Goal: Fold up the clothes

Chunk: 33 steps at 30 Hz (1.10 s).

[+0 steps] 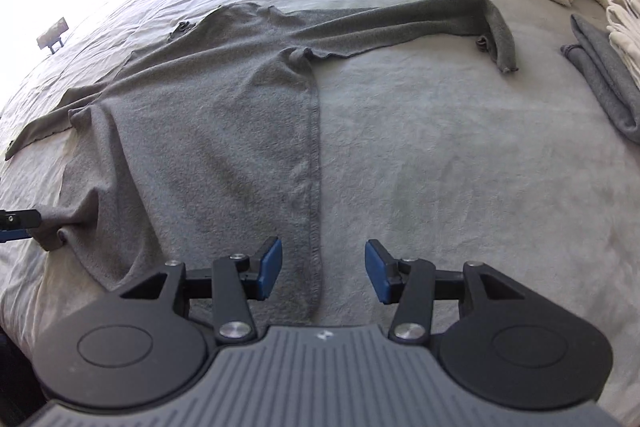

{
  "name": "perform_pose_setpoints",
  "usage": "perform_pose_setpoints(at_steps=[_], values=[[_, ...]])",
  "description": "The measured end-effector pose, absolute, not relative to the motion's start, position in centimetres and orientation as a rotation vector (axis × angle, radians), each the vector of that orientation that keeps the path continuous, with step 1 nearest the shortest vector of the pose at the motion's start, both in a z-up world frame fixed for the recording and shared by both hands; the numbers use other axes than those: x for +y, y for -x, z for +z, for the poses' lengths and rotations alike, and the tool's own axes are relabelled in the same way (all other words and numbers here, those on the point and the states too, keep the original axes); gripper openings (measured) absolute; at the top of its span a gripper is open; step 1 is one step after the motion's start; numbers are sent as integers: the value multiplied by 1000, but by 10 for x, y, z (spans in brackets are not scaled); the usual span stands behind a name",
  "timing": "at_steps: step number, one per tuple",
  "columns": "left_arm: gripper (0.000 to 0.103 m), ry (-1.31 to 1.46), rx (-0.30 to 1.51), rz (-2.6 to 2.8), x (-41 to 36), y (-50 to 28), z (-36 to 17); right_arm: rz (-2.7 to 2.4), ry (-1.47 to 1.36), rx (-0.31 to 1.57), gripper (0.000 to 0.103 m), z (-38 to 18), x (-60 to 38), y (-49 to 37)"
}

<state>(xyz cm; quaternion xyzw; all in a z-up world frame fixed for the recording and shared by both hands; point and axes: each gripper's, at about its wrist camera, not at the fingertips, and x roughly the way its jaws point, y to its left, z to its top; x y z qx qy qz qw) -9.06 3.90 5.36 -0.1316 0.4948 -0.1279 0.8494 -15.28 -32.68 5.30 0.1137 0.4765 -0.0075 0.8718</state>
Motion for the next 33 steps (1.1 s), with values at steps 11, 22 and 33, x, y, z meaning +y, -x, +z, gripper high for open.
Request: perform_pose_setpoints(at_steps=[11, 22, 33], values=[[5, 391, 1010, -307, 60, 123, 82, 36, -239, 908, 5, 70, -316, 174], [5, 369, 1049, -267, 95, 149, 86, 31, -291, 906, 0, 88, -314, 195], [19, 362, 1073, -205, 102, 135, 54, -2, -317, 978, 74, 54, -302, 176]])
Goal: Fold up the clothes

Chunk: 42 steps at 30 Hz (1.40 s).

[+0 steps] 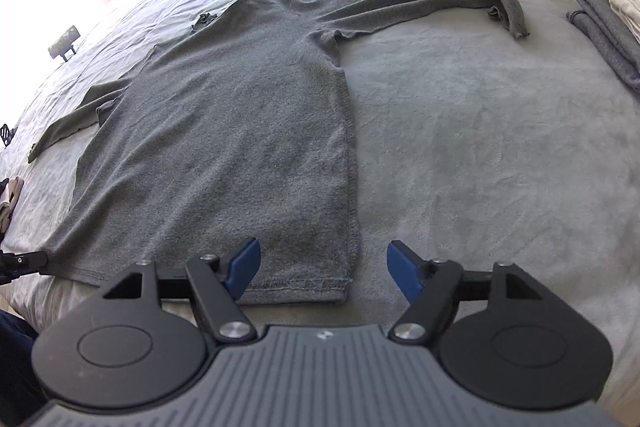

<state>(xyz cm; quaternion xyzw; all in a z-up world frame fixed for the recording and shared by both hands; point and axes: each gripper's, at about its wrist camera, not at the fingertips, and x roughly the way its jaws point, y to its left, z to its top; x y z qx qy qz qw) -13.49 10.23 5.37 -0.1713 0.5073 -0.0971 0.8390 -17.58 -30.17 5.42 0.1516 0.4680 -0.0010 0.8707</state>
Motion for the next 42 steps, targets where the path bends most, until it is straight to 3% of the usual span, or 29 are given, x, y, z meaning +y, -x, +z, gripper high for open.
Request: perform_pose_setpoints(at_steps=[1, 2, 4, 5, 6, 15, 19, 22, 24, 26, 29, 37, 42], values=[[19, 359, 1075, -206, 100, 134, 51, 3, -308, 992, 69, 49, -297, 173], [18, 354, 1075, -206, 98, 133, 49, -3, -283, 1000, 53, 44, -291, 170], [7, 349, 1070, -200, 97, 132, 46, -41, -198, 995, 32, 39, -281, 168], [7, 356, 1069, -197, 99, 132, 45, -40, -195, 984, 14, 40, -281, 169], [6, 372, 1070, -194, 102, 131, 45, -30, -220, 977, 8, 42, -285, 170], [6, 415, 1019, -213, 113, 154, 75, -21, -264, 870, 8, 88, -285, 210], [7, 384, 1123, -184, 110, 144, 49, -68, -226, 968, 8, 63, -275, 200], [17, 385, 1132, -184, 115, 143, 50, -60, -170, 974, 10, 63, -266, 196], [40, 404, 1120, -160, 123, 143, 59, -53, -162, 964, 17, 68, -268, 193], [47, 406, 1064, -136, 131, 142, 76, -65, -147, 947, 27, 74, -274, 191], [50, 419, 1004, -107, 141, 125, 96, -96, -132, 906, 40, 84, -287, 184], [51, 412, 994, -60, 132, 7, 104, -16, -70, 821, 42, 108, -299, 102], [50, 393, 991, 70, 141, -58, 81, 55, 56, 809, 44, 117, -278, 15]])
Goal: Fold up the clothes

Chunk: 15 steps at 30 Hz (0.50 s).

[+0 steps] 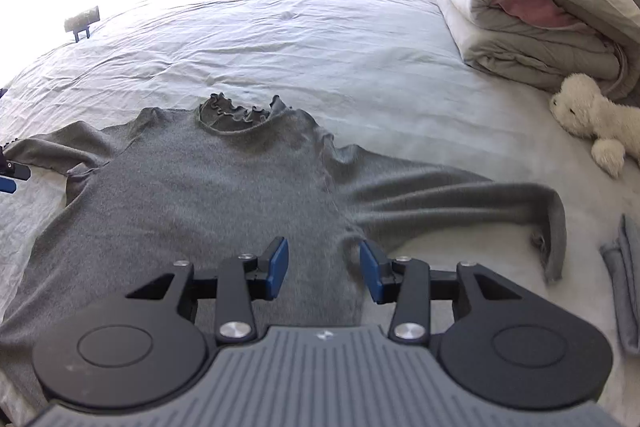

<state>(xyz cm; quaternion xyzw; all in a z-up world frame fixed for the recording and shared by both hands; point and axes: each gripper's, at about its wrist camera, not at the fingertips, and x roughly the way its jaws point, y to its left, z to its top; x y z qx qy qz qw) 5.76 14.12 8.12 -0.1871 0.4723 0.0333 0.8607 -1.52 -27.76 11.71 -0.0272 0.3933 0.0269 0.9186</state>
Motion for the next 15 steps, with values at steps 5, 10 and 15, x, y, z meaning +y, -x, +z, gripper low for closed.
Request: perform_pose_setpoints(at_steps=[5, 10, 15], values=[[45, 505, 993, 241, 190, -82, 54, 268, 226, 788, 54, 110, -197, -64], [37, 565, 933, 397, 237, -80, 58, 416, 378, 773, 55, 85, -97, -150], [34, 650, 904, 517, 288, -76, 59, 581, 551, 759, 55, 54, -42, -185]])
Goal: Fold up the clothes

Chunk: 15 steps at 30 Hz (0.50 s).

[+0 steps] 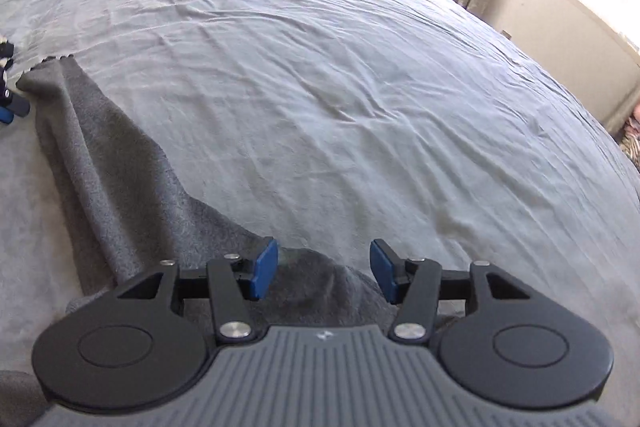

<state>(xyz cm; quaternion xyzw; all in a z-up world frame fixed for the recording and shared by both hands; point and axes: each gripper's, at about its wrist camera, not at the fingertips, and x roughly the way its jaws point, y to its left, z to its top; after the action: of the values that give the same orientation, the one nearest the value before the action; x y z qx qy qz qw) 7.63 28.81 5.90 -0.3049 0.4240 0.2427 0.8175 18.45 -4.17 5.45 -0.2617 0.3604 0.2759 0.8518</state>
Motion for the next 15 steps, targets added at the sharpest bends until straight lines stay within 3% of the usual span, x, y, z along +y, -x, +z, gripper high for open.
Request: perform_pose_setpoints(at_steps=[3, 4, 5, 15], values=[[34, 668, 889, 585, 308, -74, 60, 630, 578, 801, 55, 38, -35, -192], [34, 677, 883, 602, 314, -74, 60, 638, 557, 809, 40, 39, -37, -194], [34, 684, 876, 620, 320, -74, 61, 647, 525, 829, 2, 42, -40, -196], [34, 635, 841, 656, 324, -81, 62, 260, 588, 598, 0, 65, -27, -197]])
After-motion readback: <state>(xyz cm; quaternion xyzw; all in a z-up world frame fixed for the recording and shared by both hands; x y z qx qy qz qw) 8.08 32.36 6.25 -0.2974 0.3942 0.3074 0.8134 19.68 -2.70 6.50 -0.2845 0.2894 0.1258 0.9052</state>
